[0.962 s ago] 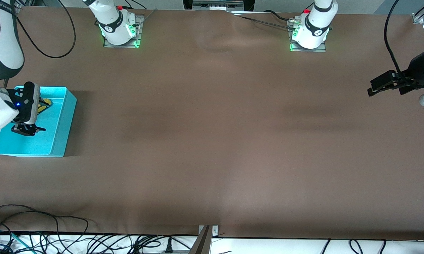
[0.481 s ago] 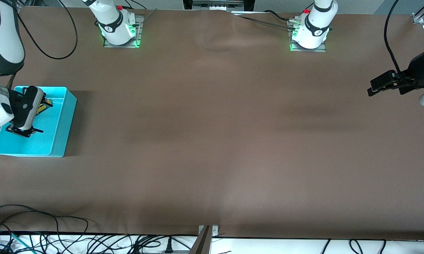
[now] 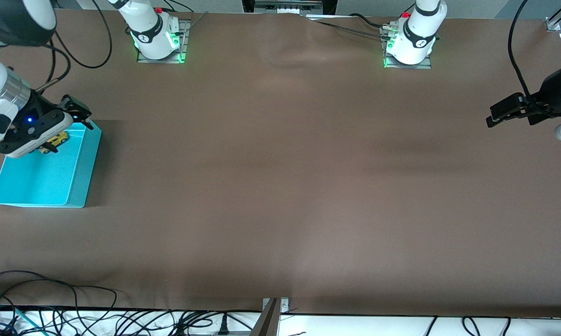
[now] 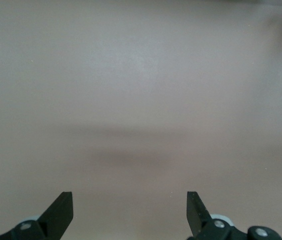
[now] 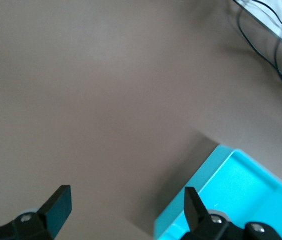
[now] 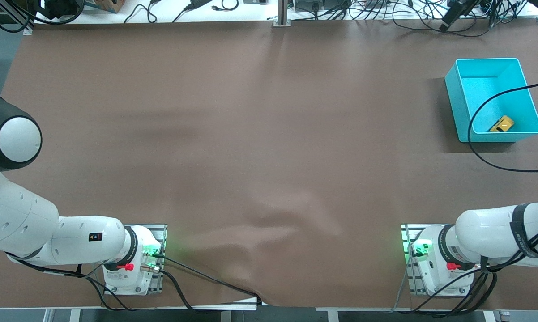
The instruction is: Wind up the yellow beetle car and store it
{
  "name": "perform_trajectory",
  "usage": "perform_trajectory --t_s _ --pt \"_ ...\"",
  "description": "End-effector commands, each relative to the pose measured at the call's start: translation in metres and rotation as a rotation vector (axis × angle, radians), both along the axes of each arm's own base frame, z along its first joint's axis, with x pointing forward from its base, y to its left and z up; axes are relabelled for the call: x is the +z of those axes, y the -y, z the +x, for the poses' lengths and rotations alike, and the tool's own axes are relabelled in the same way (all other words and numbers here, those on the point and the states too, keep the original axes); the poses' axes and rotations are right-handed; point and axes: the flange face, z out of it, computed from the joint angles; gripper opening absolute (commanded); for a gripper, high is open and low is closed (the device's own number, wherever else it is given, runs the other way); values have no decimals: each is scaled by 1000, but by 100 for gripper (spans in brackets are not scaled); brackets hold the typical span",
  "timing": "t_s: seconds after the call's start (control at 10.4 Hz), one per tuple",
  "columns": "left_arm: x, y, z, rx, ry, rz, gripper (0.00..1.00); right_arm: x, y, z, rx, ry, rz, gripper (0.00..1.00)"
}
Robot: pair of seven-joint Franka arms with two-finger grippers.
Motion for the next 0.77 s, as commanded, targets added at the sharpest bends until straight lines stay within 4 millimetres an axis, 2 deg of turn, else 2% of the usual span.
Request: perform_trajectory --t_s 0.0,0.1,0.29,0.38,0.67 --pt "5 1 -3 -18 -4 -33 100 13 5 -16 -267 -4 31 100" --pt "5 1 -3 -18 -4 -33 100 19 11 -17 -347 -16 49 100" --pt "5 1 -3 -18 -4 -33 100 35 29 -17 -393 -9 52 100" --pt "5 2 -3 -20 -4 -33 100 35 35 -18 -405 -14 47 100" --pt "5 2 -3 -20 -4 -33 100 31 33 -20 -418 -36 30 100"
